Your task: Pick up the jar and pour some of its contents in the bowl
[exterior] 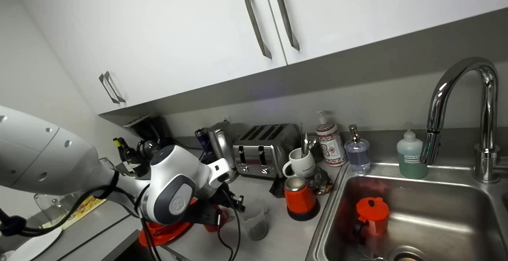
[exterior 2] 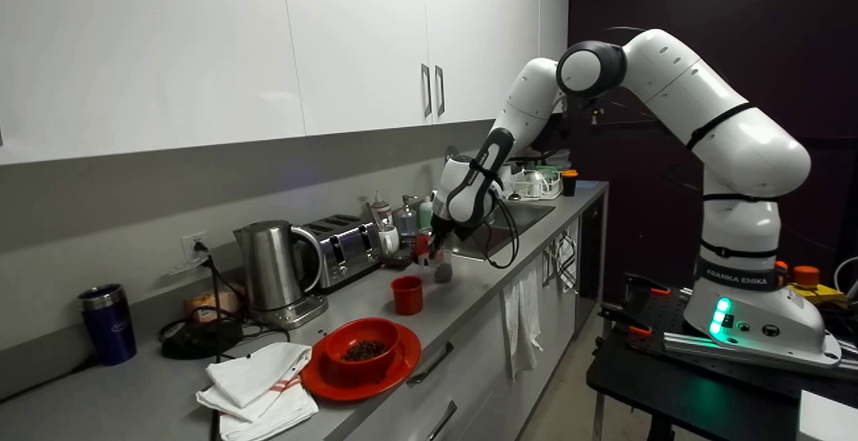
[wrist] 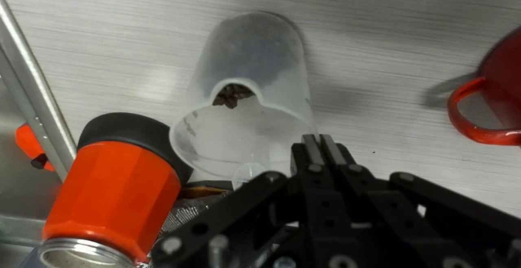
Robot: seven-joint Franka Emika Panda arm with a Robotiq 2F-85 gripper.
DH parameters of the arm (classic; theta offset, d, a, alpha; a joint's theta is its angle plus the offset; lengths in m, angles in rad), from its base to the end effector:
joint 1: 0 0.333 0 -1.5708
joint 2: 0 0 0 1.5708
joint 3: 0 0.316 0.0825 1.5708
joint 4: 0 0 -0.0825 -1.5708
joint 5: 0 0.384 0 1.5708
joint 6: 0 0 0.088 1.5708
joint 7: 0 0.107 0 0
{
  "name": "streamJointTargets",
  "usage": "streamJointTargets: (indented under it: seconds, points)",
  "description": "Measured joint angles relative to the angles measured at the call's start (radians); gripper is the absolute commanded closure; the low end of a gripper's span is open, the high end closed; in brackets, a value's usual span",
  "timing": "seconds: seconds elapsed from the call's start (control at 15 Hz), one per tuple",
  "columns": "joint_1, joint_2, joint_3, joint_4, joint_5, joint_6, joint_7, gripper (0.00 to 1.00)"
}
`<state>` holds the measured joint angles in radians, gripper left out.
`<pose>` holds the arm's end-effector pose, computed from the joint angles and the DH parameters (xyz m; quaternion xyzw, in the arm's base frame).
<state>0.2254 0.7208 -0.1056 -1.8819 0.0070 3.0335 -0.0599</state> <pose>0.6582 0.0847 0.1705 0.9704 0.1044 0.2163 0.0236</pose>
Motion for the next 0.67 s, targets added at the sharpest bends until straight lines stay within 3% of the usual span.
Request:
streamJointTargets:
  seconds: [0.67]
  points:
    - [0.017, 0.002, -0.028, 0.0, -0.051, 0.0, 0.01, 0.93]
